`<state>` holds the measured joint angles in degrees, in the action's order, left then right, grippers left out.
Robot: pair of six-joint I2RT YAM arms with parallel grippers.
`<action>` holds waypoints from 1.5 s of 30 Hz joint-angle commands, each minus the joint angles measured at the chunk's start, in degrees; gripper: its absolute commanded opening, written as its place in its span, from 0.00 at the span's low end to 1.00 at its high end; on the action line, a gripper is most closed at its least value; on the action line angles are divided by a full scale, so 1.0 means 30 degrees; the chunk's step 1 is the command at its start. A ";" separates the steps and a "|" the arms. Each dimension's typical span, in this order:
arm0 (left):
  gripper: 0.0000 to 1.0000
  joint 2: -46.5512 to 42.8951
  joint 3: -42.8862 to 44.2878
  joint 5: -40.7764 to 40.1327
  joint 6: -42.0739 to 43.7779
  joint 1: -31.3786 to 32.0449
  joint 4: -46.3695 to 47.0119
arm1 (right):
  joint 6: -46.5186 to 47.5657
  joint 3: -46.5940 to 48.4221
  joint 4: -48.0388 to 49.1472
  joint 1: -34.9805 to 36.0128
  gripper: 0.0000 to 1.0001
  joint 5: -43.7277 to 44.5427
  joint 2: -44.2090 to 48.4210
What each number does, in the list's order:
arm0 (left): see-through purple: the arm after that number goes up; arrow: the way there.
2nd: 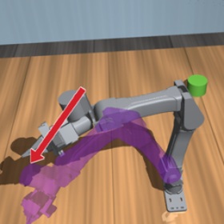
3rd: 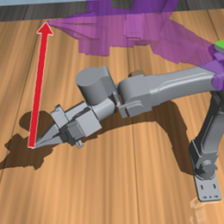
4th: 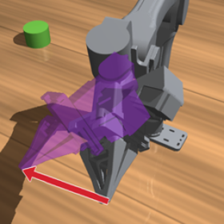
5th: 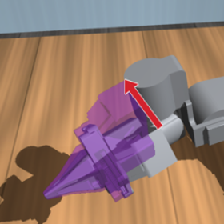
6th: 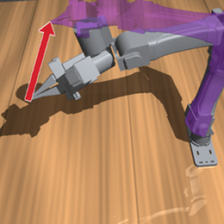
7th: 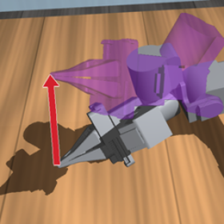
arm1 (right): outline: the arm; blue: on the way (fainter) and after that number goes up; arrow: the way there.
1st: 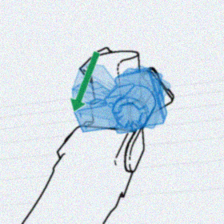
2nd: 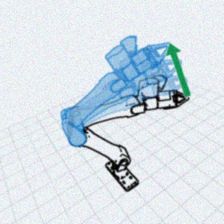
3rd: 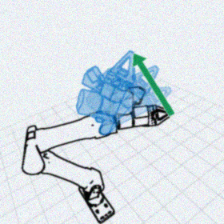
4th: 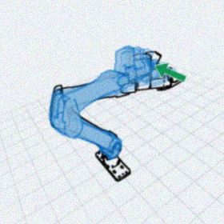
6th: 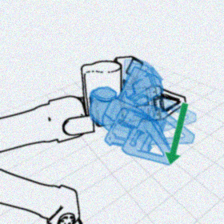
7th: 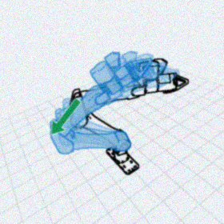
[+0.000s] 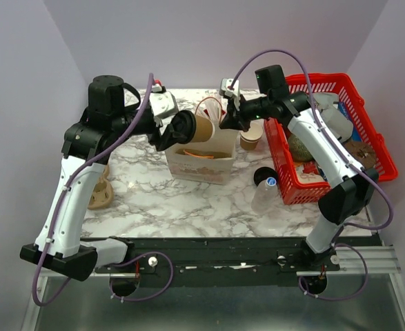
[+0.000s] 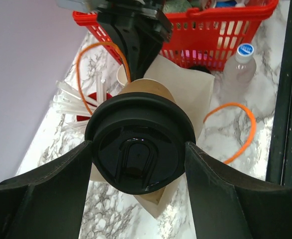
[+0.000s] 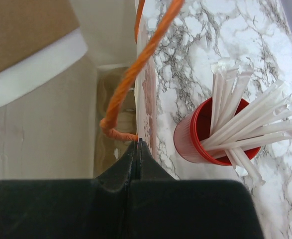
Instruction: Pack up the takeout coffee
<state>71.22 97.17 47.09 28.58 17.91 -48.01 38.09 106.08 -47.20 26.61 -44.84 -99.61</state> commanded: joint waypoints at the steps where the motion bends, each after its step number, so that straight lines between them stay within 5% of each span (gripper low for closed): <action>1: 0.00 -0.0039 -0.0101 -0.1191 0.3769 0.0619 -0.3240 | -0.0214 -0.0350 0.0674 0.0298 0.00 0.1058 0.1036; 7: 0.00 0.0077 -0.1129 -0.2863 0.5852 0.1527 -0.3069 | 0.1247 -0.0730 0.0615 0.1263 0.00 0.2230 0.1854; 14: 0.00 0.1688 -0.0689 -0.4269 0.7816 0.3344 -0.3187 | 0.1953 -0.4597 0.4218 0.2174 0.00 0.3696 0.4200; 25: 0.00 0.0957 -0.4788 -0.8250 1.0483 0.5747 -0.2044 | -0.0214 -0.5858 0.5800 0.2350 0.01 0.4779 0.4727; 45: 0.00 0.2685 -0.6694 -1.2473 1.2505 0.7418 -0.0228 | -0.1941 -0.8699 0.9024 0.3112 0.00 0.6304 0.6600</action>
<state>79.02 78.94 12.43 63.81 39.27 -51.22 34.83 81.30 -23.86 35.57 -27.42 -82.74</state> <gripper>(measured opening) 0.762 0.008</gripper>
